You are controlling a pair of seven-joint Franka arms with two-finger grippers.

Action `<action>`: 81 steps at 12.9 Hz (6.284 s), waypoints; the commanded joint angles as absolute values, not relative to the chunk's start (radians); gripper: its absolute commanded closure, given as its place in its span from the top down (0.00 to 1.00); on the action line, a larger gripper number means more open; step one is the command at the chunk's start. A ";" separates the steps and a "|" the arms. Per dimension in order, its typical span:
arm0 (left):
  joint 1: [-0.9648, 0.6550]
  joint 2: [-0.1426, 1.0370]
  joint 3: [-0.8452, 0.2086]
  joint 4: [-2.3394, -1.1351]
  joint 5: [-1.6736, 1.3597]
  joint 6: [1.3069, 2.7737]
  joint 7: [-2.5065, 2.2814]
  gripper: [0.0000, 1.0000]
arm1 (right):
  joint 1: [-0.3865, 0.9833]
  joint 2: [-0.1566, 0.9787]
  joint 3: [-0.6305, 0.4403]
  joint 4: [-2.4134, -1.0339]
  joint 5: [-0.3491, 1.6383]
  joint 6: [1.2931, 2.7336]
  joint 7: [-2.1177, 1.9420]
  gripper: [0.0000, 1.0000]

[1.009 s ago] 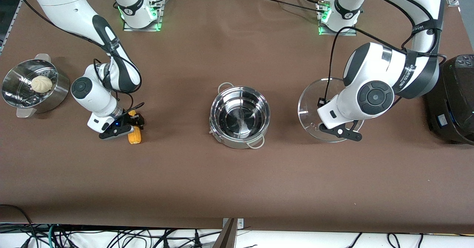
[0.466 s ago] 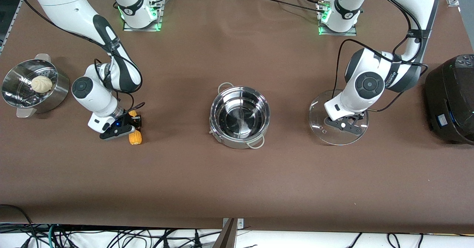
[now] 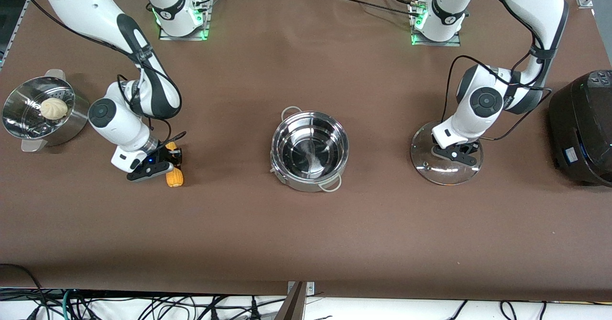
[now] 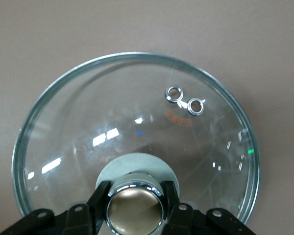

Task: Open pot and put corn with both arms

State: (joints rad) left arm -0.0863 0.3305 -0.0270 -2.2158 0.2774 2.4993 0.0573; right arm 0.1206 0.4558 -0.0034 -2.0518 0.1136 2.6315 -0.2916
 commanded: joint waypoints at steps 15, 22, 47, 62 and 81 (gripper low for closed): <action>-0.061 0.325 -0.046 -2.132 0.285 2.370 0.080 1.00 | 0.336 0.227 0.104 -1.764 0.023 2.025 0.401 0.11; -0.046 0.240 -0.087 -1.880 0.032 1.869 0.081 1.00 | 0.569 0.371 0.103 -1.602 -0.052 2.023 0.771 0.11; -0.011 -0.077 -0.005 -1.739 -0.060 1.666 -0.074 1.00 | 0.707 0.801 0.091 -1.250 -0.132 2.197 1.020 0.13; -0.028 -0.031 -0.015 -1.661 0.002 1.582 -0.075 1.00 | 0.703 0.749 0.089 -1.253 -0.190 2.113 0.994 1.00; -0.031 0.052 -0.017 -1.536 0.005 1.506 -0.054 1.00 | 0.215 0.399 -0.273 -1.258 0.066 1.542 -0.075 1.00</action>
